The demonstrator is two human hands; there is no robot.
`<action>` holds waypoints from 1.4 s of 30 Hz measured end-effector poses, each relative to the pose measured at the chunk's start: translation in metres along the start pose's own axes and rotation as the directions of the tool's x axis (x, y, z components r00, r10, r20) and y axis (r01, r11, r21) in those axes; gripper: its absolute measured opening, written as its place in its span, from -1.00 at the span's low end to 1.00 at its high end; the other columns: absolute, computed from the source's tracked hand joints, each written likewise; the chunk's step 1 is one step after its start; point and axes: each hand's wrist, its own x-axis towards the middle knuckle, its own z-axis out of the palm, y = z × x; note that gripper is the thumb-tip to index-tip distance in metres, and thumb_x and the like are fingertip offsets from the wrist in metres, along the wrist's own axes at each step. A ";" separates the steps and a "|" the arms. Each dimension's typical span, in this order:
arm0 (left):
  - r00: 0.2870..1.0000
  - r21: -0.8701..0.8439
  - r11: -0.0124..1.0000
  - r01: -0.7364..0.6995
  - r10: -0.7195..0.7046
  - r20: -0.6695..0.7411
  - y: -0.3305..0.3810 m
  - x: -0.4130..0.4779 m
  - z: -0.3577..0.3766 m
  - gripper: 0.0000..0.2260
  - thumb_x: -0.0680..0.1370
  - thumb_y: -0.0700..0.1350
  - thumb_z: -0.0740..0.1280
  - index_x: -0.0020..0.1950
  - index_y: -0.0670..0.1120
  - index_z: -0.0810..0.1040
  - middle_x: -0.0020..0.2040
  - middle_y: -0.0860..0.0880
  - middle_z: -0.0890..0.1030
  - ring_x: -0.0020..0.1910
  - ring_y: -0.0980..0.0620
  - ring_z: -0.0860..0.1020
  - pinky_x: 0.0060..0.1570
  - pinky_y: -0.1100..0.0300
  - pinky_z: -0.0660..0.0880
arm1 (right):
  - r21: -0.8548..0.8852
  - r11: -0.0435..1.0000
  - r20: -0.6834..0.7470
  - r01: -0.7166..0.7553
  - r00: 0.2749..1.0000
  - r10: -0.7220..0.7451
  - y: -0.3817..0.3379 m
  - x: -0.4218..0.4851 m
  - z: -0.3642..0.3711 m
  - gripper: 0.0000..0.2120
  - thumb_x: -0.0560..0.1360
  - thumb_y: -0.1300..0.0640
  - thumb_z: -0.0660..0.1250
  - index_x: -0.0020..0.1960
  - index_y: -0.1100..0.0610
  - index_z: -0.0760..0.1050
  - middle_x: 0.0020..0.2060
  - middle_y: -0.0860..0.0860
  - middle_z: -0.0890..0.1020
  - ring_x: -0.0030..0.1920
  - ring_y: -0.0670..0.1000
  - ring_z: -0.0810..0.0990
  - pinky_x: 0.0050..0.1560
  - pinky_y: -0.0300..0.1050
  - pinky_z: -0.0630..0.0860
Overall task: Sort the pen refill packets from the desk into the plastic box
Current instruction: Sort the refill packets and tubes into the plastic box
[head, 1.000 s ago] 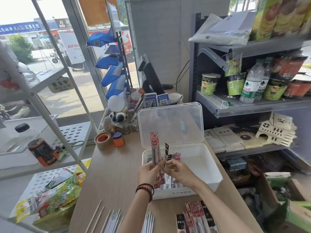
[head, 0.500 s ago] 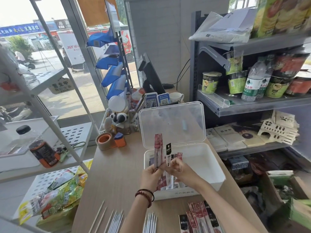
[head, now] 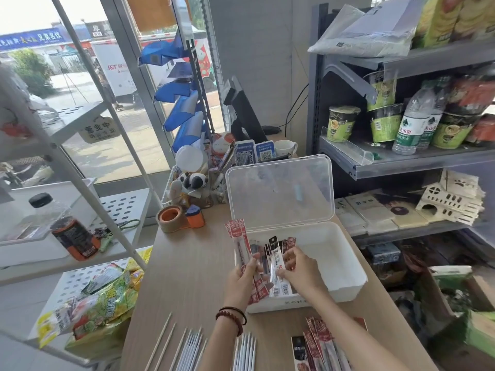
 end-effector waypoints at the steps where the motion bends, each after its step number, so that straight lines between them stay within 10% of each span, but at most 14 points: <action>1: 1.000 0.010 1.000 0.003 -0.003 0.006 0.001 0.000 -0.001 -0.86 0.59 -0.12 0.24 -0.07 -0.15 0.54 -0.42 0.00 0.59 -0.43 0.07 0.60 -0.36 0.11 0.62 | -0.033 0.999 -0.008 -0.004 1.000 0.004 0.000 0.000 0.001 -0.69 0.42 0.07 0.50 0.07 0.04 0.44 -0.13 -0.06 0.61 -0.14 -0.08 0.61 -0.09 -0.18 0.58; 9: 0.998 -0.084 0.995 0.058 -0.058 -0.002 -0.004 0.006 -0.006 -0.76 0.63 -0.14 0.10 0.18 -0.17 0.48 -0.31 -0.05 0.43 -0.52 0.07 0.44 -0.56 0.22 0.46 | -0.098 0.995 -0.021 0.006 1.000 -0.008 0.005 0.004 0.003 -0.75 0.41 0.05 0.51 -0.02 0.04 0.49 -0.15 -0.08 0.60 -0.16 -0.11 0.58 -0.09 -0.15 0.59; 18: 0.999 0.152 0.988 -0.037 0.032 0.035 0.000 -0.004 -0.005 -0.91 0.62 -0.08 0.17 -0.01 -0.09 0.38 -0.23 0.00 0.48 -0.57 0.19 0.36 -0.65 0.35 0.24 | -0.054 0.988 -0.059 0.147 0.987 -0.150 0.003 -0.004 0.001 -0.82 0.45 -0.01 0.46 -0.05 0.07 0.57 -0.16 -0.06 0.63 -0.13 -0.10 0.59 -0.09 -0.26 0.54; 23: 1.000 0.158 0.987 0.002 -0.004 0.014 -0.005 -0.006 -0.005 -0.59 0.59 0.23 0.03 -0.19 -0.02 0.46 -0.44 0.04 0.28 -0.56 0.13 0.19 -0.59 0.33 0.13 | 0.139 0.954 -0.060 0.265 0.964 -0.259 -0.001 -0.016 -0.006 -0.82 0.46 -0.11 0.42 -0.10 -0.01 0.58 -0.21 -0.13 0.64 -0.17 -0.15 0.60 -0.06 -0.21 0.56; 33: 0.988 0.207 0.967 -0.151 0.151 0.012 -0.003 -0.002 0.013 -0.89 0.59 -0.18 0.24 -0.07 -0.08 0.56 -0.26 -0.05 0.60 -0.31 0.05 0.56 -0.33 0.24 0.49 | 0.380 0.910 0.086 0.166 0.973 -0.214 -0.028 -0.039 -0.024 -0.79 0.44 -0.07 0.46 -0.02 0.03 0.64 -0.21 -0.09 0.71 -0.20 -0.18 0.68 -0.23 -0.35 0.54; 42: 0.994 0.324 0.941 -0.096 0.105 -0.008 -0.022 0.016 0.018 -0.78 0.54 0.08 0.20 -0.16 0.01 0.54 -0.10 -0.18 0.66 -0.14 -0.18 0.65 -0.07 -0.14 0.58 | 0.332 0.941 -0.003 0.062 0.998 -0.065 0.007 -0.007 -0.054 -0.90 0.53 0.06 0.38 -0.03 0.08 0.61 -0.15 -0.05 0.70 -0.11 -0.03 0.68 -0.15 -0.23 0.61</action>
